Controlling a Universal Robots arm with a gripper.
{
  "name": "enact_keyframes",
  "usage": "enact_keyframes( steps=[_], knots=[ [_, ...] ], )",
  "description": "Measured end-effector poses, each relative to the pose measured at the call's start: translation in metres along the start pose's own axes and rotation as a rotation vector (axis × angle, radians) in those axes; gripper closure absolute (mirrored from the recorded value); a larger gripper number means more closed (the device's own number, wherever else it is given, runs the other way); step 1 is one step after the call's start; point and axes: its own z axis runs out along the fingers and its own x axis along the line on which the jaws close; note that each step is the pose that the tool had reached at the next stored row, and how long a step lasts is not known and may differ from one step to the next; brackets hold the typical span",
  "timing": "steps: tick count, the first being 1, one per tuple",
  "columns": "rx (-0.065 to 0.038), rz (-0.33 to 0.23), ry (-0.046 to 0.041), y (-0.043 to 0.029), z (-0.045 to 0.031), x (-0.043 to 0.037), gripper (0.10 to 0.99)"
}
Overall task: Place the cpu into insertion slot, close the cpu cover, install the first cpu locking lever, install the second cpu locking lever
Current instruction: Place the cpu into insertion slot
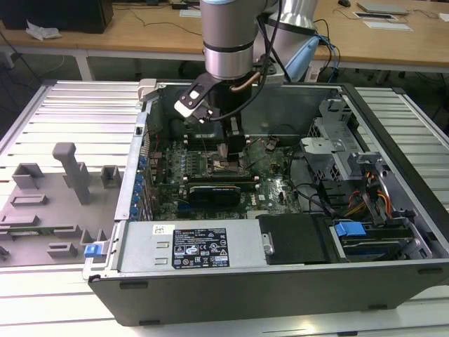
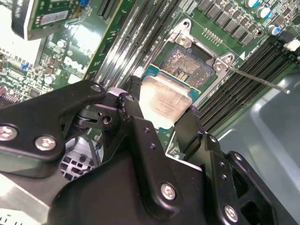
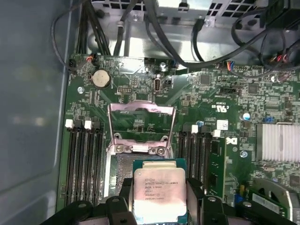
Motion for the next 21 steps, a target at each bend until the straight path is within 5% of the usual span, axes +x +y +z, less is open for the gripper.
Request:
enact_keyframes(
  steps=[8,10,12,21],
  knots=[
    [-0.008,0.0,-0.0006,-0.0039,0.0072,0.0024,0.545],
    [-0.029,0.0,-0.0017,-0.0061,0.0083,0.0026,0.545],
    [-0.039,0.0,-0.0024,-0.0084,0.0098,0.0028,0.545],
    [-0.04,0.015,-0.0044,-0.0116,0.0206,0.0082,0.545]
  ],
)
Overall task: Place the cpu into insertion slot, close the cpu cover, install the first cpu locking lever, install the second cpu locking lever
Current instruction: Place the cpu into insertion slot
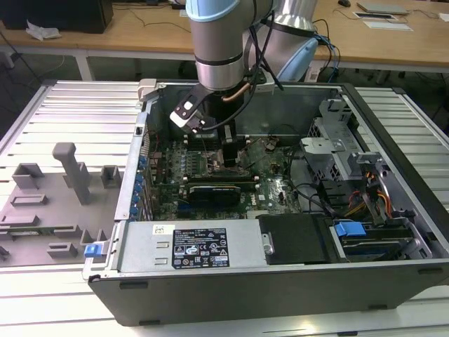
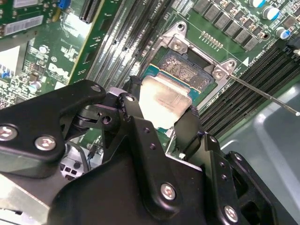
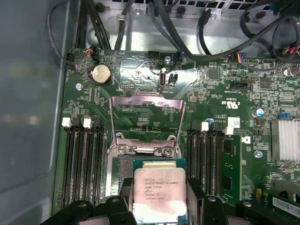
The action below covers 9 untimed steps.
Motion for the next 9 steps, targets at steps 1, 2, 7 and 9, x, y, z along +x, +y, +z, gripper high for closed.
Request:
enact_keyframes(
  steps=[1,2,7,9],
  knots=[
    [0.0,0.0,0.0001,-0.0004,0.0007,0.0008,0.545],
    [0.0,0.001,0.0001,-0.0011,0.002,0.0018,0.545],
    [0.0,0.004,-0.0005,-0.0038,0.01,0.0051,0.545],
    [0.0,0.005,-0.0006,-0.0046,0.0139,0.0055,0.545]
  ],
)
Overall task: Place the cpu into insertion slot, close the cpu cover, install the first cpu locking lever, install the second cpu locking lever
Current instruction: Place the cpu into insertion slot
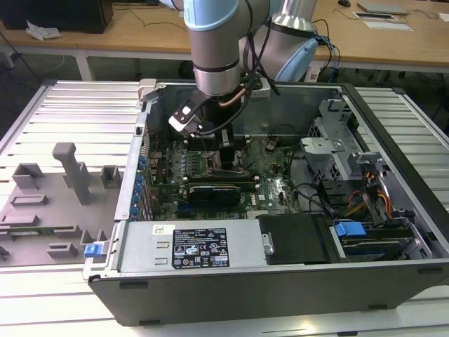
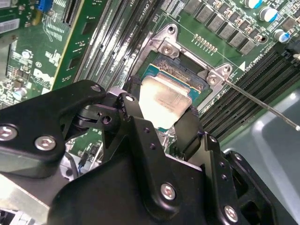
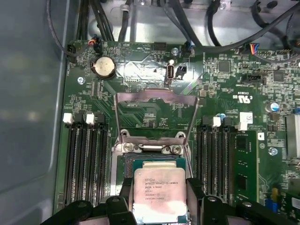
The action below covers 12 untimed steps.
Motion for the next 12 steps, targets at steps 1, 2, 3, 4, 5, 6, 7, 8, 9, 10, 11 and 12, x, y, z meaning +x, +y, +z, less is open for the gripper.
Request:
enact_keyframes(
  steps=[1,2,3,4,5,6,7,8,9,10,11,12],
  knots=[
    [0.0,0.0,-0.0001,-0.0001,0.001,0.0001,0.545],
    [0.0,0.003,-0.0004,-0.0002,0.0015,0.0001,0.545],
    [0.0,0.008,-0.0012,-0.0003,0.0019,0.0001,0.545],
    [0.0,0.012,-0.0018,-0.0004,0.0022,0.0002,0.545],
    [0.001,0.019,-0.0028,-0.0005,0.0025,0.0006,0.545],
    [0.001,0.026,-0.0036,-0.0004,0.003,0.0015,0.545],
    [0.001,0.03,-0.0043,-0.0005,0.0036,0.0025,0.545],
    [0.001,0.032,-0.0043,-0.0005,0.004,0.0029,0.545],
    [0.001,0.033,-0.0046,-0.0006,0.005,0.0033,0.545],
    [0.001,0.034,-0.0048,-0.0007,0.0061,0.0036,0.545],
    [0.001,0.035,-0.005,-0.0009,0.0074,0.004,0.545],
    [0.001,0.036,-0.0052,-0.0011,0.0085,0.0049,0.545]
  ],
)
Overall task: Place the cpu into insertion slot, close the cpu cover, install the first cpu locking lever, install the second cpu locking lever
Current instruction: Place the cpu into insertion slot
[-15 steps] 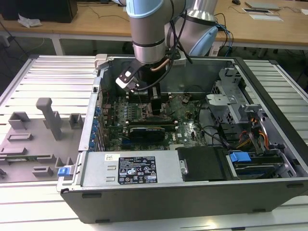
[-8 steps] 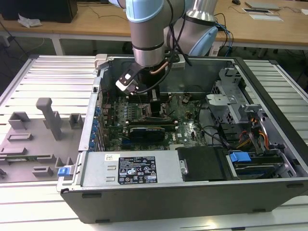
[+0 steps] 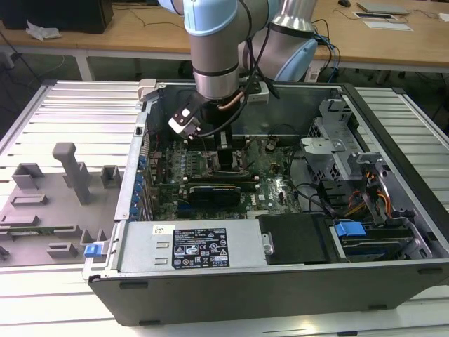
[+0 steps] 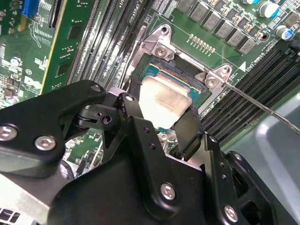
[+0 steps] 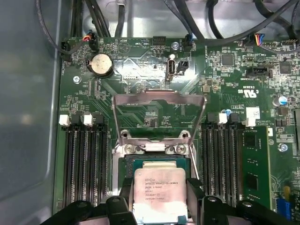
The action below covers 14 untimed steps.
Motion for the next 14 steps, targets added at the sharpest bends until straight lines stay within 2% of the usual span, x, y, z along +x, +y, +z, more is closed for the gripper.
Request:
enact_keyframes(
  steps=[8,14],
  knots=[
    [0.0,0.0,0.0001,-0.0008,0.0055,0.0042,0.545],
    [0.0,0.0,0.0001,-0.0017,0.0056,0.0033,0.545]
  ],
)
